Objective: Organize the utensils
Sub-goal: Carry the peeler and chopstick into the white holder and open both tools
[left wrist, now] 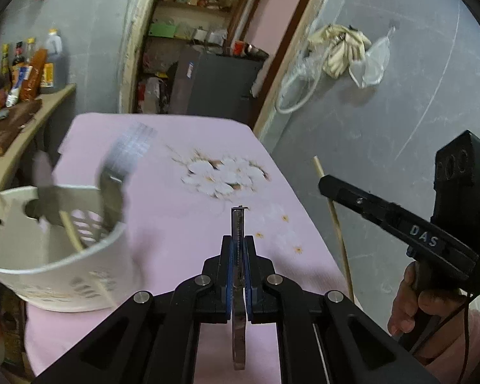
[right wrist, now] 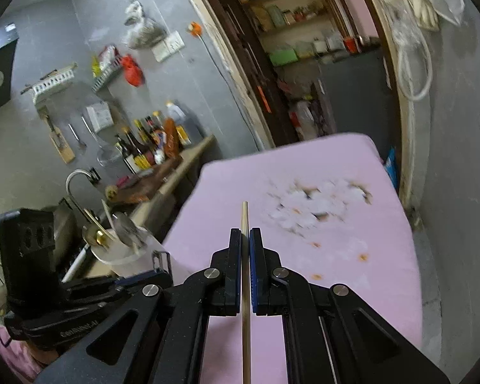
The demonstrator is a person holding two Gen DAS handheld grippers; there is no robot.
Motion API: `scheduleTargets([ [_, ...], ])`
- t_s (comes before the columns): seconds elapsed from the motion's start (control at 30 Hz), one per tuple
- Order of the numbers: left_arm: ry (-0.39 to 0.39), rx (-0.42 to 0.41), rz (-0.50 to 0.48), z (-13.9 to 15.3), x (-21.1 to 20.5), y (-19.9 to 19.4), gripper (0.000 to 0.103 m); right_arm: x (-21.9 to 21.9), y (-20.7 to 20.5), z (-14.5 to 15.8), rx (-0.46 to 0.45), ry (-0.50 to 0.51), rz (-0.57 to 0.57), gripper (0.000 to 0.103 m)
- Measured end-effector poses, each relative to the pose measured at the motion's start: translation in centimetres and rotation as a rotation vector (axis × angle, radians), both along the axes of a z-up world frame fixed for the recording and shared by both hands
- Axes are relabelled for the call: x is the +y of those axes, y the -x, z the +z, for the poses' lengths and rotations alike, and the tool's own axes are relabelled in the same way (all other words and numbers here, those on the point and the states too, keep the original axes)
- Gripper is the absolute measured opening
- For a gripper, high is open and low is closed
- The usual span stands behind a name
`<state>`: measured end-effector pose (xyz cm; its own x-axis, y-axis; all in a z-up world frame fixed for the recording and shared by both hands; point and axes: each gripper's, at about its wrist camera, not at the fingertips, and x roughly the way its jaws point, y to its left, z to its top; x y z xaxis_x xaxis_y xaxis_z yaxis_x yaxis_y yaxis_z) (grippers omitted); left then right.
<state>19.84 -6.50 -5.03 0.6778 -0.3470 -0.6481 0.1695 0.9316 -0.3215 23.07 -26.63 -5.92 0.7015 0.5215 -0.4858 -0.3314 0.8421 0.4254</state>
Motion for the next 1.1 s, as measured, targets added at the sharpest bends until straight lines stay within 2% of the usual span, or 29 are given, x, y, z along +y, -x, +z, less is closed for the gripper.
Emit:
scheduleTargets([
  [0.17,0.054,-0.064,0.051,3.1,3.7,0.9,0.006,2.9,0.1,3.6,-0.107,-0.08,0.024,0.005],
  [0.3,0.079,-0.123,0.107,5.8,7.2,1.6,0.006,5.8,-0.9,6.1,-0.194,-0.183,0.048,0.005],
  [0.4,0.078,-0.177,0.162,7.8,10.3,2.3,0.006,8.3,-1.7,7.2,-0.245,-0.229,0.052,0.005],
  [0.6,0.035,-0.262,0.274,9.4,15.4,2.7,0.006,13.1,-3.3,8.4,-0.33,-0.31,0.018,0.005],
  [0.83,0.006,-0.289,0.379,8.4,19.9,2.1,0.006,17.0,-3.8,7.6,-0.397,-0.23,-0.051,0.005],
  [1.1,-0.032,-0.278,0.404,5.7,20.5,0.7,0.006,17.4,-4.6,5.9,-0.404,-0.161,-0.137,0.005],
])
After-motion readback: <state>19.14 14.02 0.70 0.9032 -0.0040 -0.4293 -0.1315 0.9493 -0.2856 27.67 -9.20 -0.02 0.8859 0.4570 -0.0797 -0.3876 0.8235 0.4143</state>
